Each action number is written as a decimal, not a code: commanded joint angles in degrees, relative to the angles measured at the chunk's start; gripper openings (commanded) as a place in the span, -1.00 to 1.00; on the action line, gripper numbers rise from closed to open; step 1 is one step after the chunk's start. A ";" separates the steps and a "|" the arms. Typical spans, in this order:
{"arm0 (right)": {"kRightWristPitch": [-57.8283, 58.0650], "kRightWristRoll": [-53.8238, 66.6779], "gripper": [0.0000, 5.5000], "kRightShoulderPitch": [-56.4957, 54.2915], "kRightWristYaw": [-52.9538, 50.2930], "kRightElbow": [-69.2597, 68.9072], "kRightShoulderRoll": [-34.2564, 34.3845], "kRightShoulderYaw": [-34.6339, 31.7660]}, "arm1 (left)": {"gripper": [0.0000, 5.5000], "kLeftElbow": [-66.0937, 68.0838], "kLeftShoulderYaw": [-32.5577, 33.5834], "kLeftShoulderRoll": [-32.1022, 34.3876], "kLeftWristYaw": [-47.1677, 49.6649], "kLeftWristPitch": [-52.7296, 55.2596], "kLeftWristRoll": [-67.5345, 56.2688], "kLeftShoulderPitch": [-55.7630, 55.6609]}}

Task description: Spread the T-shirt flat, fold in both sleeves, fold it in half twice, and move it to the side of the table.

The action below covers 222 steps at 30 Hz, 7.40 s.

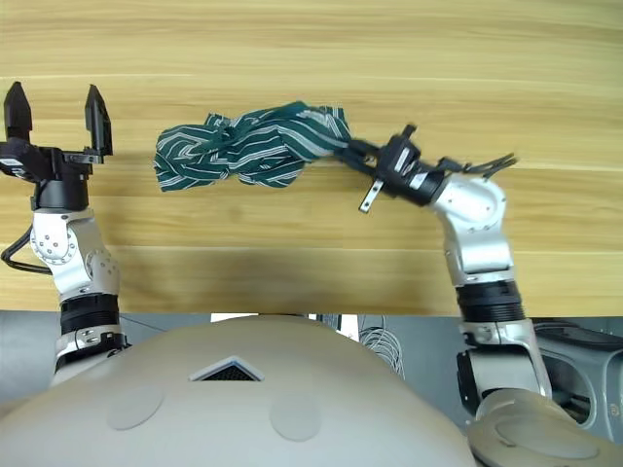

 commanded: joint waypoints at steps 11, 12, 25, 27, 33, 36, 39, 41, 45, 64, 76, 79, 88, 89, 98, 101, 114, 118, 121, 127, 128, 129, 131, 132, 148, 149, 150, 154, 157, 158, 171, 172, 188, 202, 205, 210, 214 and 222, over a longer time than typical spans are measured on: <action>9.40 -4.03 -1.00 -15.38 -3.00 1.95 -1.93 -2.26 | 0.96 13.20 -0.81 2.03 -28.68 -8.05 -13.18 -0.60; 9.40 -5.19 -1.00 -17.69 -3.40 2.97 -2.33 -2.29 | 0.96 12.75 -0.59 1.88 -30.64 -7.65 -14.78 -0.69; 2.89 -18.43 -1.00 -49.70 -1.34 20.78 -6.00 0.96 | 0.96 14.40 -4.01 -2.30 -38.99 -4.35 -15.84 -7.06; 1.25 -19.07 -1.00 -49.71 -0.69 20.72 -5.87 1.57 | 0.96 15.06 -6.00 -3.04 -39.53 -3.62 -14.19 -8.08; -1.31 -18.02 -1.00 -48.96 1.65 16.69 -6.81 0.98 | 0.96 20.04 -12.08 -5.81 -40.71 -1.71 -8.56 -14.37; -0.07 -16.87 -1.00 -51.49 2.05 14.98 -6.99 -0.28 | 0.96 21.67 -13.89 -7.60 -40.47 -1.73 -6.83 -16.90; 1.02 -16.37 -1.00 -54.35 2.21 13.93 -7.25 -1.23 | 0.96 23.94 -14.98 -9.49 -39.61 -2.85 -5.05 -18.77; 1.90 -16.03 -1.00 -55.15 2.74 12.25 -7.50 -1.49 | 0.96 25.08 -14.94 -10.50 -39.01 -4.02 -4.40 -19.69; 3.47 -15.55 -1.00 -57.09 2.71 10.35 -7.89 -1.85 | 0.96 27.16 -14.37 -11.07 -36.78 -6.63 -2.89 -20.92; 5.29 -17.96 -1.00 -65.57 2.62 12.86 -7.25 0.26 | 0.96 17.04 -22.04 -21.54 -23.59 -15.86 2.91 -5.32; 3.50 -24.18 -1.00 -74.32 0.17 22.29 -0.04 5.27 | 0.96 13.32 -28.94 -20.52 -1.08 -18.13 18.28 1.01; 4.06 -24.49 -1.00 -75.40 0.05 22.62 1.13 5.76 | 0.96 13.48 -30.33 -20.54 5.70 -15.46 24.48 0.22; 5.54 -24.26 -1.00 -75.55 0.48 21.25 2.92 5.71 | 0.96 10.25 -30.82 -19.39 23.94 -7.07 31.36 -2.16; 5.68 -24.20 -1.00 -75.27 0.53 21.04 2.88 5.61 | 0.96 9.75 -30.80 -19.09 25.40 -7.14 31.59 -2.03; 6.14 -23.45 -1.00 -74.46 1.03 20.68 2.85 5.30 | 0.87 4.91 -31.66 -17.61 33.59 -7.57 34.88 -1.25; 6.39 -23.18 -1.00 -74.27 1.19 20.05 2.84 5.31 | 0.69 4.93 -32.99 -17.34 32.01 -8.43 32.36 -0.82; 7.19 -22.24 -1.00 -73.95 1.47 18.55 2.54 5.17 | -0.22 5.24 -33.35 -16.83 29.25 -7.78 25.59 -0.25; 6.81 -22.39 -1.00 -74.04 1.37 19.25 2.43 5.09 | -0.43 3.89 -33.20 -16.37 28.77 -8.32 24.08 0.61; 6.17 -22.91 -1.00 -74.27 1.16 20.76 2.22 5.17 | -0.60 2.09 -32.67 -15.93 28.59 -8.93 22.98 1.74; 4.15 -23.77 -1.00 -73.00 1.14 24.14 1.84 5.79 | -1.00 -3.93 -31.28 -13.79 25.78 -9.26 18.73 4.64; 3.90 -23.71 -1.00 -72.47 1.33 24.36 1.55 5.72 | -1.00 -5.21 -30.47 -12.86 24.48 -8.82 16.45 4.59; 3.75 -23.56 -1.00 -72.01 1.51 24.58 1.24 5.55 | -1.00 -6.11 -29.41 -11.95 23.24 -8.26 14.14 4.36; 3.49 -22.83 -1.00 -71.15 2.12 25.37 0.54 4.91 | -1.00 -7.66 -26.81 -9.73 21.14 -7.11 10.63 3.78; 3.02 -22.44 -1.00 -70.58 2.60 26.29 -0.02 4.61 | -1.00 -9.05 -25.30 -8.04 19.82 -6.01 8.86 3.45; 16.77 6.96 -1.00 -62.11 19.70 22.42 -12.84 -16.85 | -1.00 -31.76 7.82 42.61 -0.07 51.67 -19.05 -36.34; 20.66 10.53 -1.00 -59.51 20.07 17.27 -15.49 -19.98 | -1.00 -35.79 12.26 45.54 -0.01 56.70 -22.99 -34.71; 23.46 12.97 -1.00 -57.35 20.14 13.48 -17.43 -22.24 | -1.00 -38.53 15.55 47.68 0.10 60.69 -26.11 -33.57; 28.66 12.74 -1.00 -55.58 17.89 16.60 -20.13 -22.17 | -1.00 -31.87 10.86 51.57 -0.14 73.43 -31.83 -38.93; 24.02 2.91 -1.00 -62.93 14.52 36.92 -13.87 -13.63 | -1.00 -11.21 -6.93 44.46 -6.89 73.63 -21.29 -50.55; 21.19 -1.65 -1.00 -68.58 10.78 47.79 -9.98 -10.63 | -1.00 2.38 -13.26 40.05 -9.66 70.79 -14.57 -58.43; 12.16 -15.84 -1.00 -105.74 -31.77 81.15 7.26 -9.60 | -1.00 62.75 -24.50 22.18 12.47 40.12 15.94 -112.31; 11.95 -16.43 -1.00 -104.28 -31.00 81.50 7.53 -9.45 | -1.00 63.40 -24.36 22.17 12.09 39.66 16.82 -112.13; 2.22 -22.92 -1.00 -52.57 -5.23 81.62 8.28 -8.56 | -1.00 55.29 -27.36 14.42 -23.65 31.45 26.55 -56.07; -12.75 -13.01 -1.00 -28.48 36.14 56.89 -0.65 -8.07 | -1.00 -27.71 -8.98 26.19 -26.50 68.35 3.82 -14.63; -2.70 3.06 -1.00 -9.45 40.62 23.53 -8.49 -6.28 | -1.00 -39.09 -10.74 24.99 -25.03 69.23 3.42 5.77; 15.83 26.32 -1.00 5.54 40.58 -11.89 -20.65 -20.25 | -1.00 -44.81 -17.75 28.33 -27.18 62.58 8.04 28.01; 11.96 14.90 -1.00 12.01 40.58 -14.58 -24.50 -17.44 | -1.00 -45.23 -20.19 34.78 -30.36 58.45 12.56 36.88; 24.15 28.07 -1.00 1.84 32.45 -16.30 -23.76 -18.77 | -1.00 -49.85 1.22 45.62 -36.88 62.17 -9.79 12.20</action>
